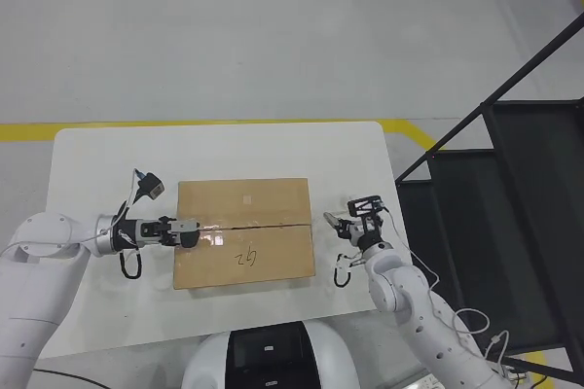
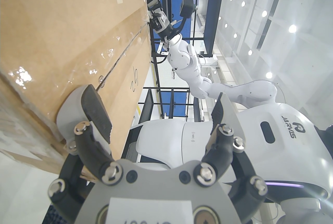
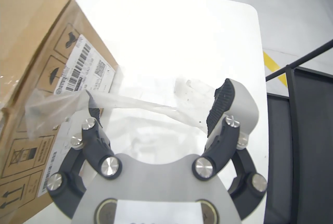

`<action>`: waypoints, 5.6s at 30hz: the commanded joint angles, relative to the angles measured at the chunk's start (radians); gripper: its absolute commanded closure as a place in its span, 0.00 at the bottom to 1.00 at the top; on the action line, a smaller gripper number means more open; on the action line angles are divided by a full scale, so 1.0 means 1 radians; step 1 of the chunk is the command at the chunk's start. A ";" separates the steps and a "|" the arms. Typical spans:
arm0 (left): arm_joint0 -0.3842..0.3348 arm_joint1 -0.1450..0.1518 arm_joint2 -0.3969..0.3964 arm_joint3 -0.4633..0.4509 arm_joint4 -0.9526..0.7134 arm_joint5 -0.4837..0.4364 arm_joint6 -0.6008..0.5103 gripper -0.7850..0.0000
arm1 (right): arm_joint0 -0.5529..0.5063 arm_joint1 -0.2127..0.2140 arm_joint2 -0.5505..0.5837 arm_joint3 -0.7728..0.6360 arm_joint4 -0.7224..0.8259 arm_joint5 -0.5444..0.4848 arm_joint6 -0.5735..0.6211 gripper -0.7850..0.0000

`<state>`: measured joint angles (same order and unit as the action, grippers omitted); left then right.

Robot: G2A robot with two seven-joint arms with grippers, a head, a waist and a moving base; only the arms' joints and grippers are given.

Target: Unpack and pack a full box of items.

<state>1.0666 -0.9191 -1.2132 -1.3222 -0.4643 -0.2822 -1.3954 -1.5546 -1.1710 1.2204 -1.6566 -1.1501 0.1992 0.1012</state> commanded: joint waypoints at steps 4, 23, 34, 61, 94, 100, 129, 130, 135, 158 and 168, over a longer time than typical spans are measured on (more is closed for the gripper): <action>0.000 0.000 0.002 -0.003 0.001 0.004 0.000 0.00 | 0.007 -0.006 0.020 0.028 0.018 0.044 -0.014 0.00; -0.007 -0.001 0.002 -0.003 -0.025 -0.008 0.016 0.00 | -0.075 0.017 0.095 -0.050 -0.220 -0.149 -0.012 0.00; -0.002 -0.001 0.004 -0.003 -0.024 -0.010 0.018 0.00 | -0.195 0.039 0.237 -0.125 -0.037 -0.426 0.002 0.00; -0.015 -0.005 0.020 0.000 -0.024 -0.010 0.023 0.00 | 0.051 -0.015 0.038 0.219 1.305 -0.665 0.357 0.00; -0.006 -0.002 0.016 -0.019 0.000 0.008 0.044 0.00 | 0.061 -0.035 0.136 0.272 1.432 -0.888 0.218 0.00; -0.006 -0.003 0.020 -0.015 -0.003 0.007 0.045 0.00 | 0.035 -0.035 0.130 0.251 1.423 -0.836 0.232 0.00; 0.009 0.003 0.006 -0.035 0.006 0.004 0.043 0.00 | 0.115 -0.069 0.032 0.261 1.485 -1.001 0.293 0.00; 0.009 0.003 0.006 -0.036 0.006 0.005 0.044 0.00 | 0.121 -0.070 0.022 0.257 1.474 -0.998 0.304 0.00; 0.011 0.004 0.004 -0.040 0.007 0.002 0.045 0.00 | 0.148 -0.077 -0.017 0.244 1.415 -0.969 0.312 0.00; 0.024 0.009 -0.015 -0.041 -0.002 -0.008 0.043 0.00 | 0.158 -0.083 -0.090 0.141 1.131 -0.811 0.292 0.00; 0.030 0.009 -0.028 -0.050 -0.032 -0.025 0.063 0.00 | 0.116 -0.061 0.010 -0.020 0.965 -0.846 0.292 0.00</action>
<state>1.0952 -0.9097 -1.2392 -1.3694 -0.4889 -0.3027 -1.3366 -1.4321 -1.2361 1.2100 -1.6498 -0.1182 -0.6391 0.3927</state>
